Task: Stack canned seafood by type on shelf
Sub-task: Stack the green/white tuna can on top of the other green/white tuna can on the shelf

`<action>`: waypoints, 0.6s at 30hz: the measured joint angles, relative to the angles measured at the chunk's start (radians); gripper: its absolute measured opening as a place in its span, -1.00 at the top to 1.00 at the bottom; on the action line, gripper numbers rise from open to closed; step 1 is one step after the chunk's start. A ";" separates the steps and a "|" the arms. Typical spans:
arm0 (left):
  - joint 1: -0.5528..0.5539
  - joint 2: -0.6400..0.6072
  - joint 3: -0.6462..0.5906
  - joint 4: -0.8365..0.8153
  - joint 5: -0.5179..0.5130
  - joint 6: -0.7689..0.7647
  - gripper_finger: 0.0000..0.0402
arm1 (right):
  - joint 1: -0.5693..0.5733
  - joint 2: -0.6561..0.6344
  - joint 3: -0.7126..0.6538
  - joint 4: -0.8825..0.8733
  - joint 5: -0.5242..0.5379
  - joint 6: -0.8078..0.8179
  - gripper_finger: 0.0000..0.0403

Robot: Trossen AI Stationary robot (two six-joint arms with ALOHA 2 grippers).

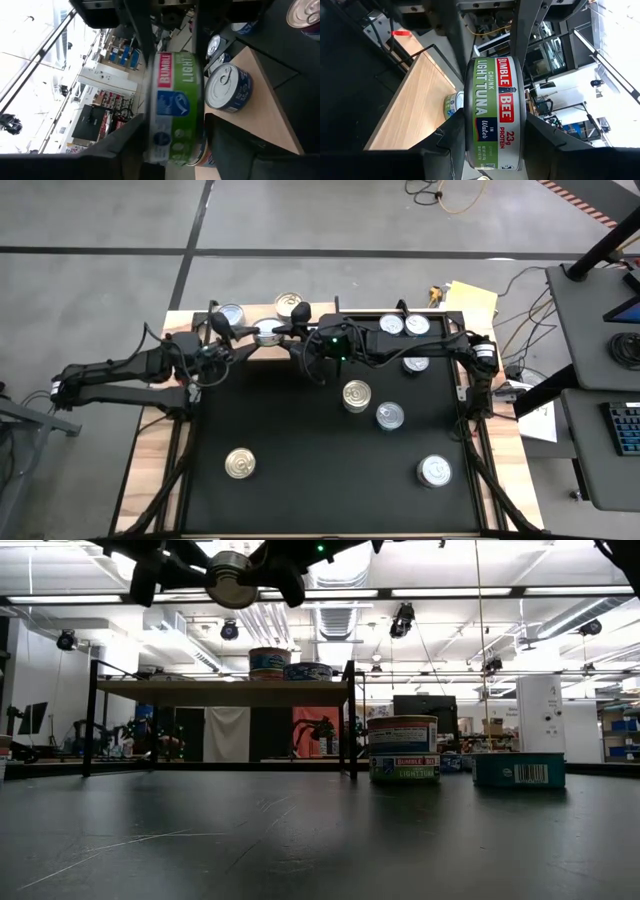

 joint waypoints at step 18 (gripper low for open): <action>0.016 0.018 0.000 0.004 -0.363 -0.009 0.37 | -0.019 -0.004 0.000 -0.014 0.101 0.030 -0.26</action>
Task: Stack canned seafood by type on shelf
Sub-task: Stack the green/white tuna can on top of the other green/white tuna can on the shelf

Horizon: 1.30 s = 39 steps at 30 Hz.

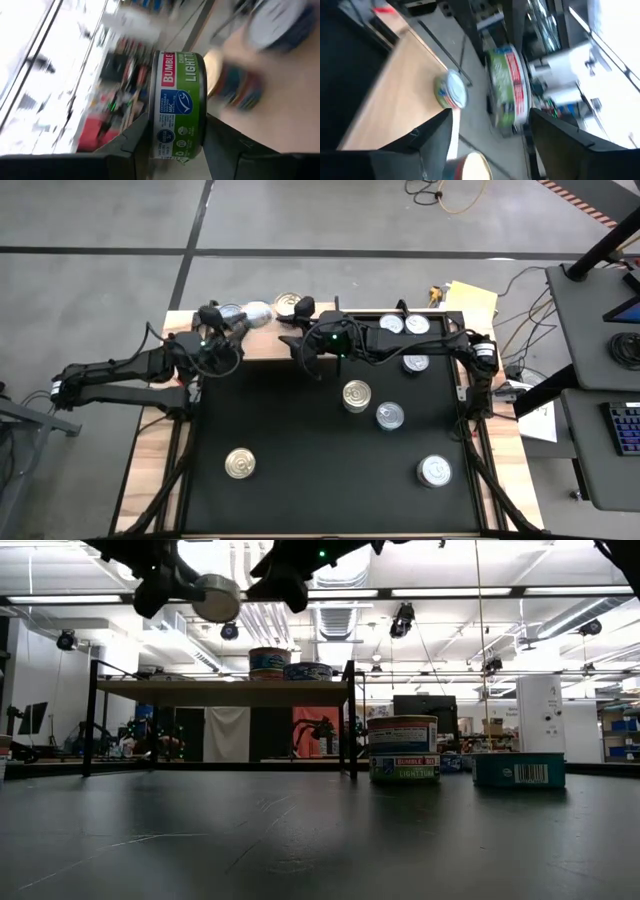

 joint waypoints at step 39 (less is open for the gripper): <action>0.043 0.114 0.030 -0.563 -0.334 -0.462 0.37 | -0.147 -0.036 0.000 -0.136 -0.006 0.174 -0.17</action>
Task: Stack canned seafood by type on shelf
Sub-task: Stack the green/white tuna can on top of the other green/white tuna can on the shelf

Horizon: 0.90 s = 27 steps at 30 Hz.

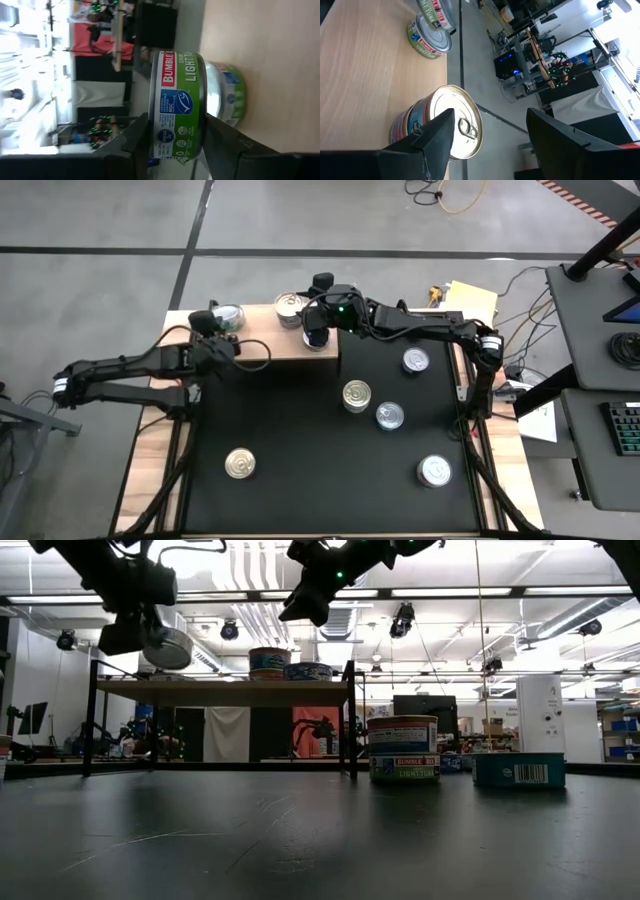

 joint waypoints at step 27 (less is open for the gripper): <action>0.116 -0.004 -0.002 -0.011 0.128 0.009 0.26 | 0.001 0.000 0.000 0.000 0.000 0.008 -0.21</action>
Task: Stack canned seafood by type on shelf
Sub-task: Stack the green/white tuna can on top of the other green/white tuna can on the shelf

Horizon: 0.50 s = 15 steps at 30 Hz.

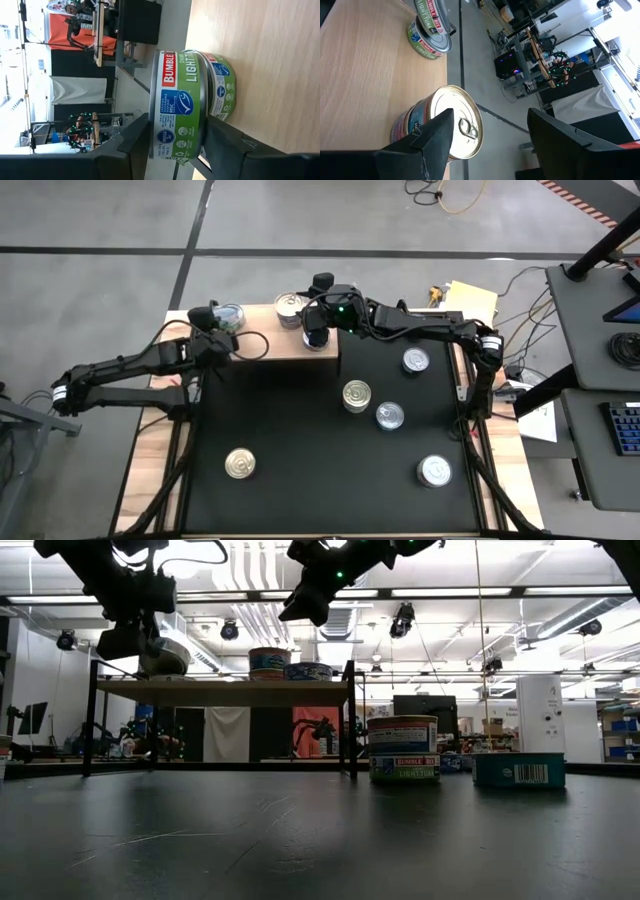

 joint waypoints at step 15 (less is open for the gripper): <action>0.003 0.005 -0.001 -0.006 0.010 0.011 0.22 | 0.000 0.000 0.000 0.000 0.000 0.000 -0.17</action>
